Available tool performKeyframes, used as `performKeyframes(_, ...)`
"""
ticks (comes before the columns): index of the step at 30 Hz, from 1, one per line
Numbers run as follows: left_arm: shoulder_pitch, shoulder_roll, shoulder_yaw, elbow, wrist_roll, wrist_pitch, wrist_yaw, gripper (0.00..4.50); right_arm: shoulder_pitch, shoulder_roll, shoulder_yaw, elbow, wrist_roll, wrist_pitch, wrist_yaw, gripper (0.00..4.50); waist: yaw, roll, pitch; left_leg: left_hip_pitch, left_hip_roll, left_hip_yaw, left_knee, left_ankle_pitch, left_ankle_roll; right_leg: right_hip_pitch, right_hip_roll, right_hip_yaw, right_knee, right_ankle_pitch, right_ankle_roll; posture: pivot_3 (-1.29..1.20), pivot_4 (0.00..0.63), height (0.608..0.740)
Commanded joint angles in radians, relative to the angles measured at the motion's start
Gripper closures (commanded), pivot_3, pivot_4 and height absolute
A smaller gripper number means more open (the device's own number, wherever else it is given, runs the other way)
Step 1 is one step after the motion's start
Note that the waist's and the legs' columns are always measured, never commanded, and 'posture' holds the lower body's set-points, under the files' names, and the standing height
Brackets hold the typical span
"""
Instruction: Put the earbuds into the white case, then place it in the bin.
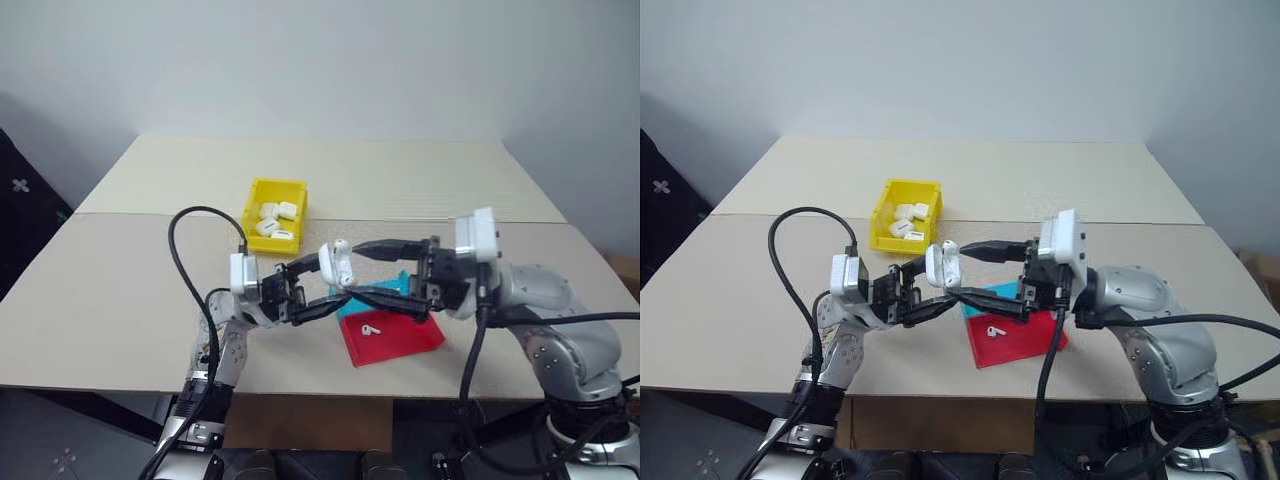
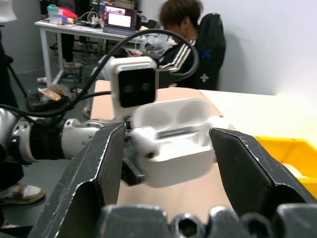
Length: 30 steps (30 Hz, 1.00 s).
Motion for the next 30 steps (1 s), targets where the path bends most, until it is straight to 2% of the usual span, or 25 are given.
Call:
performKeyframes(1, -0.022, -0.006, 0.0, 0.003, 0.004, -0.03, 0.001, 1.74, -0.023, -0.019, -0.054, -0.02, 0.065, 0.011, -0.001, 1.22, 0.0, 0.0, 0.0, 0.0, 0.0, 0.0, 0.0, 0.0, 0.0, 0.0, 0.0, 0.0, 0.0, 0.0, 0.0, 0.0, 0.15, 0.74)
performKeyframes(4, -0.028, -0.009, 0.003, 0.016, 0.004, -0.04, -0.003, 1.74, -0.022, -0.018, -0.069, -0.03, 0.103, 0.022, -0.018, 1.82, -0.001, 0.0, 0.0, 0.0, 0.0, 0.0, 0.0, 0.0, 0.0, 0.0, 0.0, 0.0, 0.0, 0.0, 0.0, 0.0, 0.15, 0.74)
performKeyframes(11, -0.037, -0.013, 0.003, 0.032, 0.003, -0.057, -0.005, 1.74, -0.009, -0.032, -0.055, -0.045, 0.1, 0.013, -0.024, 4.28, 0.0, 0.0, 0.0, 0.0, 0.0, 0.0, 0.0, 0.0, 0.0, 0.0, 0.0, 0.0, 0.0, 0.0, 0.0, 0.0, 0.15, 0.74)
performKeyframes(16, -0.034, -0.01, -0.002, 0.024, -0.002, -0.059, -0.024, 1.74, -0.08, -0.011, -0.04, 0.027, 0.071, 0.033, -0.101, 4.28, -0.004, 0.0, 0.0, 0.0, 0.0, 0.0, 0.0, 0.0, 0.0, 0.0, 0.0, 0.0, 0.0, 0.0, 0.0, 0.0, 0.15, 0.74)
performKeyframes(17, -0.032, -0.01, -0.003, 0.023, -0.002, -0.059, -0.028, 1.74, -0.096, -0.009, -0.043, 0.043, 0.074, 0.037, -0.111, 4.4, -0.004, 0.0, 0.0, 0.0, 0.0, 0.0, 0.0, 0.0, 0.0, 0.0, 0.0, 0.0, 0.0, 0.0, 0.0, 0.0, 0.15, 0.74)
performKeyframes(30, -0.028, -0.019, -0.005, 0.014, 0.0, -0.059, -0.041, 1.74, -0.146, -0.004, 0.071, 0.135, -0.063, 0.013, -0.103, 4.4, 0.0, 0.0, 0.0, -0.001, 0.0, 0.0, 0.0, 0.0, 0.0, -0.001, 0.0, 0.0, -0.001, 0.0, 0.0, 0.0, 0.15, 0.74)
